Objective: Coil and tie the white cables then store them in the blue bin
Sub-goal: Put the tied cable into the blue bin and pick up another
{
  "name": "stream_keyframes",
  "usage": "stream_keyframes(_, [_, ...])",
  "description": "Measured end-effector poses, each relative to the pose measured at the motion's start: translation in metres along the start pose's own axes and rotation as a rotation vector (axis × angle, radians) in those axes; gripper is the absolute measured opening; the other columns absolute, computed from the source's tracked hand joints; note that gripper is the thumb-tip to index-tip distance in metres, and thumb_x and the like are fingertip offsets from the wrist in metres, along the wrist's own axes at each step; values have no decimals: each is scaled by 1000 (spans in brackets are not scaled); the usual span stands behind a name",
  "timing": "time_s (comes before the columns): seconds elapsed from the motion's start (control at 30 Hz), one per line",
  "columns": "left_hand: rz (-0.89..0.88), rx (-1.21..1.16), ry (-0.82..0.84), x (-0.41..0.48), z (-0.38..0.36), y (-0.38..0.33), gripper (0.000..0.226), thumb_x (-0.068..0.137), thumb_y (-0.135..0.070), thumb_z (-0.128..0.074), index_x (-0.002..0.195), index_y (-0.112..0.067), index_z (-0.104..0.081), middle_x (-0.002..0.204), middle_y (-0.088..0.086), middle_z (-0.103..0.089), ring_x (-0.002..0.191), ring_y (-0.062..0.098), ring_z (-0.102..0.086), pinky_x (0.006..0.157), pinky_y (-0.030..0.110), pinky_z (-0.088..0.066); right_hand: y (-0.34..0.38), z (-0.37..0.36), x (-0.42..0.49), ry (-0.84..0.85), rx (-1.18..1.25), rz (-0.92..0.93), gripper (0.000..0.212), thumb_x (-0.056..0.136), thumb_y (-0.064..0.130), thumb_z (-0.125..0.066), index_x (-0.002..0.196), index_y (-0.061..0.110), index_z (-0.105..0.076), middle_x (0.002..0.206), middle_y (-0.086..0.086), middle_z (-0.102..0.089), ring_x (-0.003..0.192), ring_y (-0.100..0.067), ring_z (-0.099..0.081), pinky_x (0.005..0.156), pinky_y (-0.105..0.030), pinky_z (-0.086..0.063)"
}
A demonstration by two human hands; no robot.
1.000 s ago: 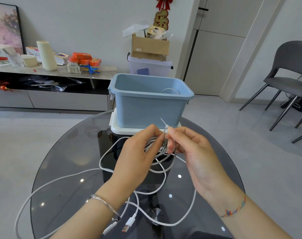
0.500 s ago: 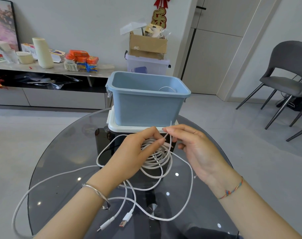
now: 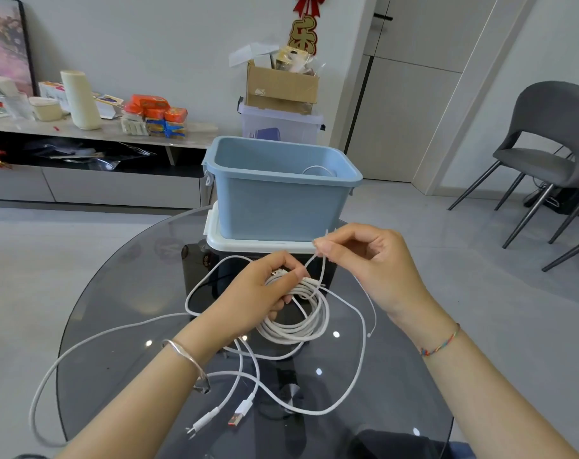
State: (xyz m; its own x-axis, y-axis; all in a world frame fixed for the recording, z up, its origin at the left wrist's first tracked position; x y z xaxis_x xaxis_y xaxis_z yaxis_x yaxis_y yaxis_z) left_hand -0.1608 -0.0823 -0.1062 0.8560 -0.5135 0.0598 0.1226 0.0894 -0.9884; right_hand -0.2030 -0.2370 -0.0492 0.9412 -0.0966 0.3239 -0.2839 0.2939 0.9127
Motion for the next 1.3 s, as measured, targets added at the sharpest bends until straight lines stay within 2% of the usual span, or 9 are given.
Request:
stream_keyframes(0.13, [41, -69, -39, 3, 1, 5, 15, 98, -23, -50, 95, -14, -61, 63, 1, -44, 42, 4, -33, 46, 17, -34, -1, 3, -1, 93, -35, -24, 4, 79, 13, -72, 80, 11, -75, 81, -4, -75, 83, -18, -70, 82, -25, -54])
stream_keyframes(0.3, [61, -23, -23, 5, 0, 10, 17, 98, -24, -50, 88, -14, -61, 63, 1, -45, 41, 5, -32, 46, 18, -34, -6, 3, 1, 102, -82, 48, 4, 83, 11, -69, 80, 8, -71, 81, 3, -71, 81, -8, -65, 78, -18, -49])
stream_keyframes(0.47, [97, -2, -22, 6, 3, 12, 20, 98, -25, -50, 88, -10, -59, 64, 2, -46, 41, 4, -32, 50, 19, -35, -9, 3, 1, 149, -200, 123, 8, 86, 13, -66, 82, 6, -68, 82, 3, -69, 80, -15, -64, 80, -23, -51])
stream_keyframes(0.57, [118, -3, -25, 5, 5, 15, 20, 97, -27, -51, 85, -13, -59, 64, 0, -47, 42, 4, -32, 52, 21, -34, -10, 4, 1, 177, -167, 113, 7, 86, 9, -65, 80, 7, -67, 76, 1, -70, 76, -13, -66, 76, -20, -51])
stream_keyframes(0.67, [134, -27, -34, 5, 3, 16, 21, 97, -28, -51, 87, -13, -60, 63, -1, -47, 43, 5, -32, 54, 22, -34, -10, 0, -1, 182, -146, 123, 9, 89, 7, -62, 80, 5, -63, 74, -5, -70, 75, -20, -67, 74, -24, -53])
stream_keyframes(0.77, [136, -58, -36, 5, 1, 15, 21, 98, -28, -50, 87, -13, -60, 64, 0, -47, 43, 5, -32, 54, 20, -32, -11, -7, -4, 170, -183, 156, 14, 93, 9, -55, 80, 5, -56, 70, -8, -69, 68, -19, -68, 66, -21, -51])
stream_keyframes(0.93, [109, -71, -38, 3, -7, 14, 23, 99, -27, -48, 82, -17, -60, 60, -2, -45, 43, 4, -33, 52, 19, -35, -20, -14, -4, 187, -165, 15, 18, 99, 16, -44, 82, 12, -42, 65, -6, -70, 53, -22, -66, 47, -19, -41])
stream_keyframes(1.17, [42, -97, -28, 0, -12, 11, 30, 99, -35, -43, 95, -17, -67, 56, -10, -48, 49, 3, -39, 50, 16, -35, -18, 0, -1, 42, -233, 11, 17, 101, 21, -38, 89, 9, -39, 69, -4, -72, 32, -20, -38, 37, -24, -34])
stream_keyframes(1.3, [30, -74, -3, -2, -15, 11, 33, 85, -52, -53, 84, -22, -66, 57, -10, -46, 51, 3, -41, 62, 23, -47, -20, -1, -2, 58, -244, -8, 18, 101, 21, -39, 85, 14, -37, 70, -2, -72, 33, -22, -35, 36, -24, -30])
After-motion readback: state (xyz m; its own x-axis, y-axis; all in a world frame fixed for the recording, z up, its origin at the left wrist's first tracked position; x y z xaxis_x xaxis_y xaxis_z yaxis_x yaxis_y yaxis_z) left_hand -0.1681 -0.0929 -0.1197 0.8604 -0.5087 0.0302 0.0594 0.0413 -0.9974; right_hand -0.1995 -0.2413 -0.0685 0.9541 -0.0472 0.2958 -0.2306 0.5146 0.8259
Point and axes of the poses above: each hand's wrist, its own x-axis towards the middle knuckle, its own z-axis out of the back of the hand, y = z × x, the point moved 2 cm from there along x, towards the middle knuckle
